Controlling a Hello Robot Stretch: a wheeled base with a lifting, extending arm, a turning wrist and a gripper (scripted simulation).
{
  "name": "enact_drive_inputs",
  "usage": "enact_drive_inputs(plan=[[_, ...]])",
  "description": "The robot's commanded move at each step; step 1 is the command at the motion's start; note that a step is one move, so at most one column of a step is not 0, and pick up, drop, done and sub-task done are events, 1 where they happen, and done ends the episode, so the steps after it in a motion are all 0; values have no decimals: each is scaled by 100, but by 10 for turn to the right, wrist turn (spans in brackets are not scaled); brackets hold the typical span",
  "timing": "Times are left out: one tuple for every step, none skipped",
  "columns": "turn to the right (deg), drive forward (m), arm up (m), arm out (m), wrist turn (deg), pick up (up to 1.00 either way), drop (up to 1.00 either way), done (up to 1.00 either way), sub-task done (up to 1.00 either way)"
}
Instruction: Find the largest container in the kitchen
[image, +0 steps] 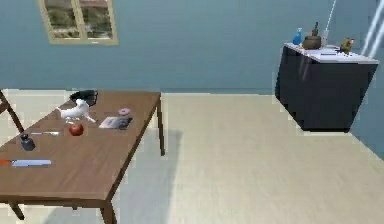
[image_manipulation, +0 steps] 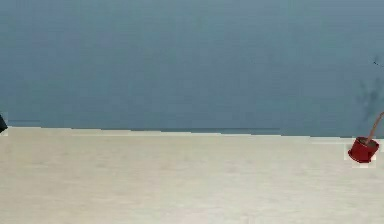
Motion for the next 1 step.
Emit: enact_drive_inputs(plan=[[-120,0,0,0,0,0,0,0,0]])
